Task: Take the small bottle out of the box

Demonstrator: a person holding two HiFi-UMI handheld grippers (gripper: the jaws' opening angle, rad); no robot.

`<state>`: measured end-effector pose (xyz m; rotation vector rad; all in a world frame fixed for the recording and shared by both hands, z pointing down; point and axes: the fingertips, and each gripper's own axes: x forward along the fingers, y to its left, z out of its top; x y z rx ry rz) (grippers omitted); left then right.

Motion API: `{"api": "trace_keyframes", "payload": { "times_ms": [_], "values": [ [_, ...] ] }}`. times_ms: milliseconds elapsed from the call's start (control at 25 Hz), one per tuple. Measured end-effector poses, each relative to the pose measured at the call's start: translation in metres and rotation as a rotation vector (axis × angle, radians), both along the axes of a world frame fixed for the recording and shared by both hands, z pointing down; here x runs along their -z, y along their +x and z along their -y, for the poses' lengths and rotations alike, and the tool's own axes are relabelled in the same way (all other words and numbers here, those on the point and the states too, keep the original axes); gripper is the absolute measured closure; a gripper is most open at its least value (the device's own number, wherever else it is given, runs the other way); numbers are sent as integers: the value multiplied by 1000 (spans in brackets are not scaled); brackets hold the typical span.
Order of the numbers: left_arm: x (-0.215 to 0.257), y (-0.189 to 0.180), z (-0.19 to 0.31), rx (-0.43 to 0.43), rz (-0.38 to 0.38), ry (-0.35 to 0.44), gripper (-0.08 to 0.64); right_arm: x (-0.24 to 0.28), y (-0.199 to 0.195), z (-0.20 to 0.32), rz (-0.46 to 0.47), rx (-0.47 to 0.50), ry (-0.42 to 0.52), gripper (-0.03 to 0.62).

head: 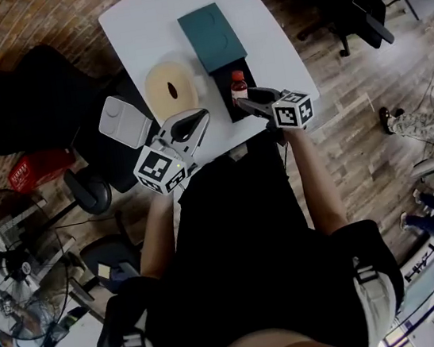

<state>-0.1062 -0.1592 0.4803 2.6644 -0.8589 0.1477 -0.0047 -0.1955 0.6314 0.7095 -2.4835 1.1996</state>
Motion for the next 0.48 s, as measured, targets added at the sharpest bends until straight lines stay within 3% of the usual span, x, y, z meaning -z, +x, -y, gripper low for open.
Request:
{"api": "trace_keyframes", "payload": {
  "times_ms": [480],
  "values": [
    [6, 3, -7, -24, 0, 21, 538, 55, 4, 3, 95, -77, 179, 408]
  ]
}}
